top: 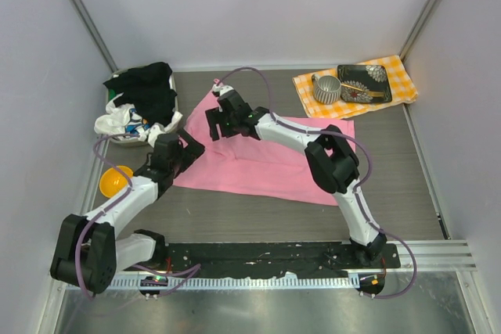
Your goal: Fold and stack the t-shirts
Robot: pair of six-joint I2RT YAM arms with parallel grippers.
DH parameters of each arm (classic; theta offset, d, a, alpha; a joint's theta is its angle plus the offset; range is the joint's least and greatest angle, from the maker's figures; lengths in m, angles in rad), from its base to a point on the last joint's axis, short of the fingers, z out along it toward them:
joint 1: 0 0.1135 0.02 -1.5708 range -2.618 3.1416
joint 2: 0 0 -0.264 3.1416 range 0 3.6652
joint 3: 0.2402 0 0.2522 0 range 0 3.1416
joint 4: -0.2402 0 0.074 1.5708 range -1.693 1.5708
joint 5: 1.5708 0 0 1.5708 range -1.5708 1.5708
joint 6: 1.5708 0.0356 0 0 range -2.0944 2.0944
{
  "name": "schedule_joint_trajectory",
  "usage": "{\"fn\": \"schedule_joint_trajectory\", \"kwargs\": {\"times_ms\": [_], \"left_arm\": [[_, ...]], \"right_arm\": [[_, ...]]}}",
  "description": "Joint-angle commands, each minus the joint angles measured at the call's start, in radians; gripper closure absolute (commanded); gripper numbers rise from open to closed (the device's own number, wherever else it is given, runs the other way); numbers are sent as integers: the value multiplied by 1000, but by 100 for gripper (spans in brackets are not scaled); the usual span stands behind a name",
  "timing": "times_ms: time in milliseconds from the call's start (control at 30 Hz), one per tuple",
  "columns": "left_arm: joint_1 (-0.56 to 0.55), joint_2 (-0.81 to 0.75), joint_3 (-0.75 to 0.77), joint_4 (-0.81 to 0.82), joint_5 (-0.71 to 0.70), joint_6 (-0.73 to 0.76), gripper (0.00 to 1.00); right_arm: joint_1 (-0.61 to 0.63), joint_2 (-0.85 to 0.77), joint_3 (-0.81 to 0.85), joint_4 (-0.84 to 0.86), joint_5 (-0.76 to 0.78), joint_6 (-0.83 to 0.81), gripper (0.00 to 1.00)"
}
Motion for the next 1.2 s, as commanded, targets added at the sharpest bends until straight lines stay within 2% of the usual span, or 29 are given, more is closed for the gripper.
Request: {"fn": "schedule_joint_trajectory", "kwargs": {"times_ms": [0,167,400,967,1167], "left_arm": [[0,-31,-46,12,-37,-25,1],[0,-31,-90,26,-38,-31,2],[0,-10,-102,52,-36,-22,2],[0,-1,-153,-8,-62,-65,2],[0,-4,-158,-10,-64,-66,2]], "right_arm": [[11,46,112,9,-85,40,26],[8,102,153,-3,-77,49,35],[-22,91,103,17,-31,43,36],[-35,108,34,47,-63,63,36],[-37,114,17,57,-94,69,44]]}}
